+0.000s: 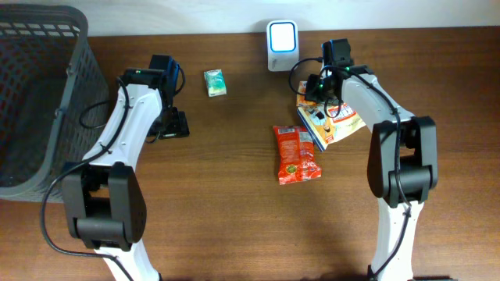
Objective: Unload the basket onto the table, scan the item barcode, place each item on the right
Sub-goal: 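Hold the Kleenex pack in front of the scanner with the right gripper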
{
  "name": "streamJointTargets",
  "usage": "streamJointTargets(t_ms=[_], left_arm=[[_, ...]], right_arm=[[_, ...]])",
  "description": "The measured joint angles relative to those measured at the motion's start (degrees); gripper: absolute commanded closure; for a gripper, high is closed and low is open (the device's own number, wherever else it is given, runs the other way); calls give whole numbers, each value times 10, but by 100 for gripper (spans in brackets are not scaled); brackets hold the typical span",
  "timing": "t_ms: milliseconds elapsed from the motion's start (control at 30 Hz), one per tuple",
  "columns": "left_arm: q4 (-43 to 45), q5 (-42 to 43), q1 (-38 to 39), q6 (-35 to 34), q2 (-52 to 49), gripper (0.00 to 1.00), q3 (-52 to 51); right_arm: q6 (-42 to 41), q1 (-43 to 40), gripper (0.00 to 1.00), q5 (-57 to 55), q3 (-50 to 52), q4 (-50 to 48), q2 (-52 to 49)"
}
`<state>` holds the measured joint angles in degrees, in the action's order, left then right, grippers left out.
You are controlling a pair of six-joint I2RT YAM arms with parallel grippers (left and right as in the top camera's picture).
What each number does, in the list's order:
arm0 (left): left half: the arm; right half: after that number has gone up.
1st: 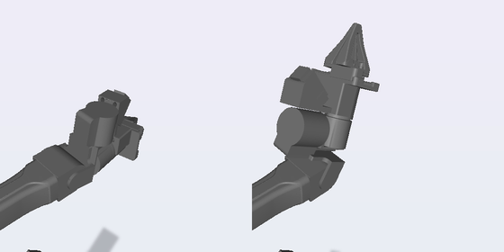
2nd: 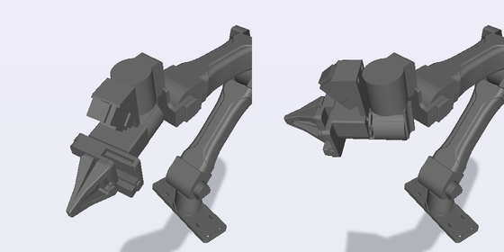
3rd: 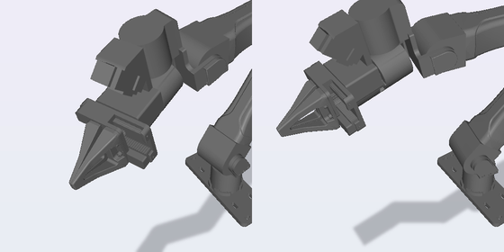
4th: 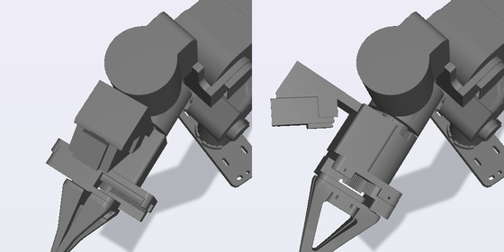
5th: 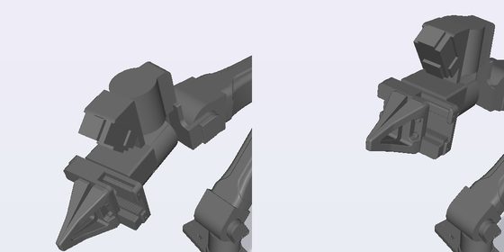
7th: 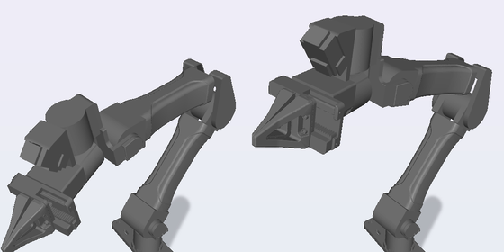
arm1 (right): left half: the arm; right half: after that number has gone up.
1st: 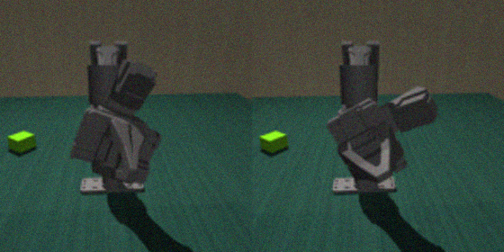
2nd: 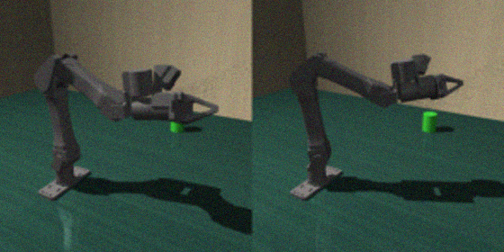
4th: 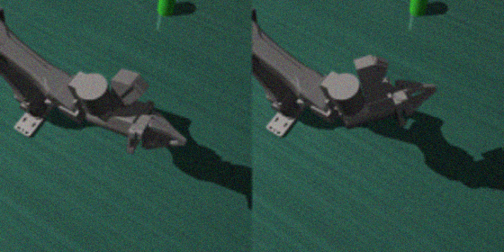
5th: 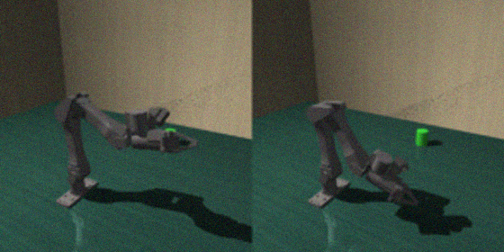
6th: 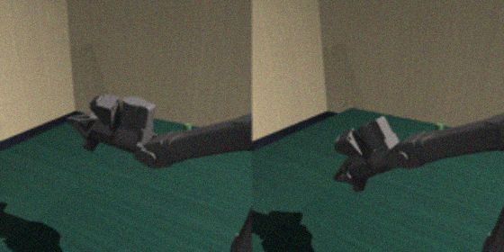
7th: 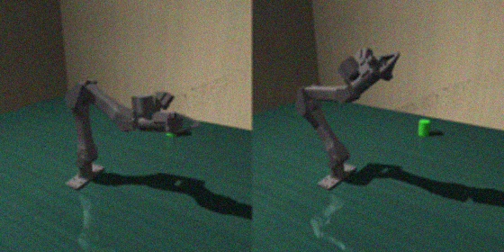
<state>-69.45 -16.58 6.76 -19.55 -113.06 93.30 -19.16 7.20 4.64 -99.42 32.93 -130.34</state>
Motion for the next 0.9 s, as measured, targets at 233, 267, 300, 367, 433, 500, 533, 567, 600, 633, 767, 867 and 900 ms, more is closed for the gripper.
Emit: streamJointTargets(t_ms=[233, 267, 300, 367, 433, 500, 533, 567, 600, 633, 767, 867, 900], left_arm=[[0, 0, 0, 0, 0, 1, 0], [0, 0, 0, 0, 0, 1, 0], [0, 0, 0, 0, 0, 1, 0], [0, 0, 0, 0, 0, 1, 0], [0, 0, 0, 0, 0, 1, 0], [0, 0, 0, 0, 0, 1, 0], [0, 0, 0, 0, 0, 1, 0], [0, 0, 0, 0, 0, 1, 0], [0, 0, 0, 0, 0, 1, 0], [0, 0, 0, 0, 0, 1, 0], [0, 0, 0, 0, 0, 1, 0], [0, 0, 0, 0, 0, 1, 0], [0, 0, 0, 0, 0, 1, 0]], right_arm=[[-21, -2, 96, 24, 0, 7, 0], [-21, -3, 96, 28, 0, 7, 0], [-21, -5, 96, 36, 0, 7, 0], [-21, -12, 96, 71, 0, 10, 0], [-21, -28, 96, 131, 0, 14, 0], [-21, -47, 96, 191, 0, 13, 3], [-21, -60, 96, 226, 0, 13, 7], [-21, -79, 96, 269, 0, 12, 12], [-21, -99, 96, 312, -1, 12, 17], [-21, -117, 96, 350, -2, 12, 21], [-5, -188, 96, 508, -5, 12, 31], [23, -217, 96, 594, -5, 15, 31], [29, -222, 96, 612, -5, 16, 31]])
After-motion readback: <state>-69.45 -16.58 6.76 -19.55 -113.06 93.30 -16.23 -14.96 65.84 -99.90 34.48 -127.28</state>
